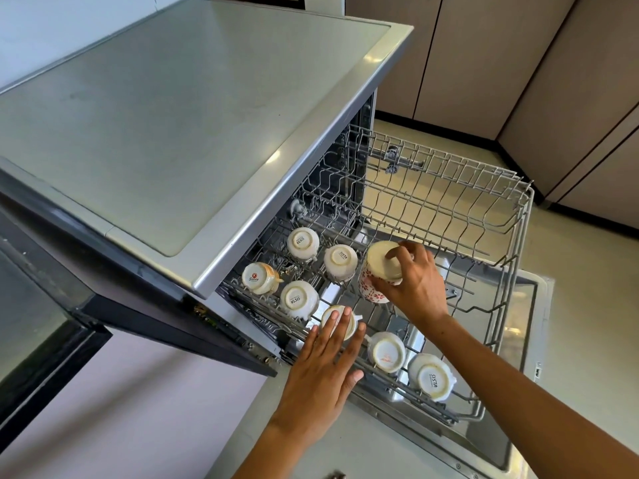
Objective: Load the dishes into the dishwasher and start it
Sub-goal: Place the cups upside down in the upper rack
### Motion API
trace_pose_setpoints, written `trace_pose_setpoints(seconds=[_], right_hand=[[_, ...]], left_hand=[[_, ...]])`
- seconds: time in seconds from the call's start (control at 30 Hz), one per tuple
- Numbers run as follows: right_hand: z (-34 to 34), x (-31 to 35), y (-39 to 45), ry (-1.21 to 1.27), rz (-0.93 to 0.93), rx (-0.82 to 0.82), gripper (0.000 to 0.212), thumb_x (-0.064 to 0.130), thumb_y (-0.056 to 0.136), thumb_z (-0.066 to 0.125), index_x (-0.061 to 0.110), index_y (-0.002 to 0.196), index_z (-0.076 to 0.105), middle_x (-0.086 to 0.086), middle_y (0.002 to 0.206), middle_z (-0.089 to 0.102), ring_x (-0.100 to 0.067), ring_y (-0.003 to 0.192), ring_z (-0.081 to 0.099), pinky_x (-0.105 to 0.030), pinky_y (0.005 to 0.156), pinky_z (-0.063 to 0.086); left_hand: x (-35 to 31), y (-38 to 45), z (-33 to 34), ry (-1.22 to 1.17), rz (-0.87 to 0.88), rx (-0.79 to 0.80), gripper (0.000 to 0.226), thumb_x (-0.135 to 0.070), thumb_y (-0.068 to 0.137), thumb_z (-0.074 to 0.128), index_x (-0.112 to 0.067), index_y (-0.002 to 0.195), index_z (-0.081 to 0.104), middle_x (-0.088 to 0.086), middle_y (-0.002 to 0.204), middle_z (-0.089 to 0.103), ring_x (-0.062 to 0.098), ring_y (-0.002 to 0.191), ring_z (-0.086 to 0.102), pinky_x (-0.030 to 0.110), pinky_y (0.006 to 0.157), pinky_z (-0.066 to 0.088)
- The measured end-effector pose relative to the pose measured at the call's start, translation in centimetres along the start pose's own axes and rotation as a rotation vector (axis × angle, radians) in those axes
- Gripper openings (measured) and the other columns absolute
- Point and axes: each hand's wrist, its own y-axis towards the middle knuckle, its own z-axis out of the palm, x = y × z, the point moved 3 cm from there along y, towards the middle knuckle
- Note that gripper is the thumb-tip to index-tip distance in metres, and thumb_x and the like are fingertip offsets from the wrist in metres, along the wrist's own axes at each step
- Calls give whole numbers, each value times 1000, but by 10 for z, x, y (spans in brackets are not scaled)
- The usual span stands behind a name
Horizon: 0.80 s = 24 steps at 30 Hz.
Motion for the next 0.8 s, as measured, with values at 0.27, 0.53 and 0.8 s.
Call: trace_pose_setpoints(seconds=[0.27, 0.53, 0.8], right_hand=[[24, -5, 1, 50, 133, 80, 54, 43, 73, 75, 6, 106, 52, -18, 114, 51, -32, 95, 55, -38, 62, 54], [23, -9, -1, 19, 175, 184, 54, 43, 81, 66, 6, 115, 46, -13, 126, 51, -29, 105, 56, -36, 75, 54], [17, -9, -12, -87, 171, 196, 54, 44, 84, 63, 7, 122, 49, -15, 141, 42, -31, 125, 45, -45, 101, 42]], left_hand=[[0, 0, 0, -10, 6, -6, 60, -43, 100, 27, -21, 153, 12, 6, 160, 6, 24, 147, 3, 40, 114, 8], [0, 1, 4, -6, -8, 4, 58, -47, 100, 21, -22, 153, 14, 6, 160, 8, 25, 146, 8, 41, 113, 12], [-2, 1, 0, 0, 7, -20, 58, -45, 100, 22, -20, 152, 17, 7, 159, 11, 25, 146, 9, 43, 111, 15]])
